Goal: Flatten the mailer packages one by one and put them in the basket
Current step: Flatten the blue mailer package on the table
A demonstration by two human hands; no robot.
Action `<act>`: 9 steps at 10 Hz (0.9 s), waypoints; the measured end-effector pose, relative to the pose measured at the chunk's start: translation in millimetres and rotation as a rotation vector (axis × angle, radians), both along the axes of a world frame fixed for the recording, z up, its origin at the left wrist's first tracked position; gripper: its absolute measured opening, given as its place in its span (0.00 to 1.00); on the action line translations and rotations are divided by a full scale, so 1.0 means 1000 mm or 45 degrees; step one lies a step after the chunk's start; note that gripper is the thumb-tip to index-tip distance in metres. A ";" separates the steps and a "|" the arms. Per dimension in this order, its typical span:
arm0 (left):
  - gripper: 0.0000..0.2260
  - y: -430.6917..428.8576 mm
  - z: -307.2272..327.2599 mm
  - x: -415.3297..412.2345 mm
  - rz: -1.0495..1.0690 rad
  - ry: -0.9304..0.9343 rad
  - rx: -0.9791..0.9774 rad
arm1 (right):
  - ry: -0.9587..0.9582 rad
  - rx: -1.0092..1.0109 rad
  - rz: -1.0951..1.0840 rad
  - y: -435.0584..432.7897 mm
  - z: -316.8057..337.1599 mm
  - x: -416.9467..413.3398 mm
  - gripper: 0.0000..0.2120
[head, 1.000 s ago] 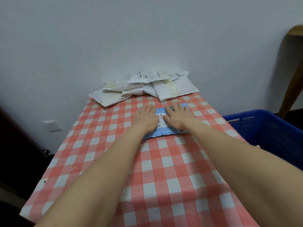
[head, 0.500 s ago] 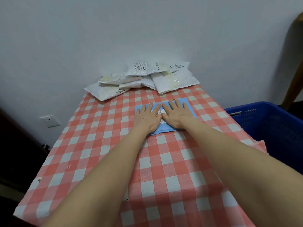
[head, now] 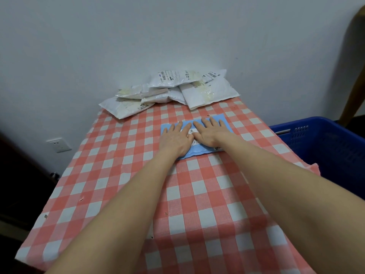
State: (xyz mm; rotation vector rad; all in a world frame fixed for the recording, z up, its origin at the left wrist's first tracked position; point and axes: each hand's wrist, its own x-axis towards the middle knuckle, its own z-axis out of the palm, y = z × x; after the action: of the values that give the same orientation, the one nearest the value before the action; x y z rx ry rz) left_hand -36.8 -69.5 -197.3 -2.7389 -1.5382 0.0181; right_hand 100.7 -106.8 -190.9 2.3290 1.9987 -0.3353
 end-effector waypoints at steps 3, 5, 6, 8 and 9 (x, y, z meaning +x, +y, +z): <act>0.23 -0.001 -0.001 0.000 0.011 -0.014 0.022 | 0.015 0.022 0.003 0.001 -0.001 0.000 0.28; 0.22 0.004 0.008 -0.003 -0.029 -0.139 -0.103 | 0.085 0.117 0.004 -0.002 -0.002 0.002 0.29; 0.22 0.011 0.022 -0.006 0.012 -0.426 -0.155 | 0.389 0.259 -0.058 -0.005 0.014 0.010 0.26; 0.23 0.011 0.037 0.000 0.031 -0.342 0.022 | 0.194 0.384 -0.138 -0.009 0.028 0.014 0.28; 0.24 0.004 0.033 0.003 -0.001 -0.208 0.026 | 0.151 0.239 -0.081 -0.010 0.020 0.010 0.28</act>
State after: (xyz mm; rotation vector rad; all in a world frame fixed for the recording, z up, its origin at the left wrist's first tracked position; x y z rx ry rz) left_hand -33.4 -65.1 -164.1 -2.7869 -1.5627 -0.2253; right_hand 111.1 -116.8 -171.0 2.5454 2.0969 -0.3080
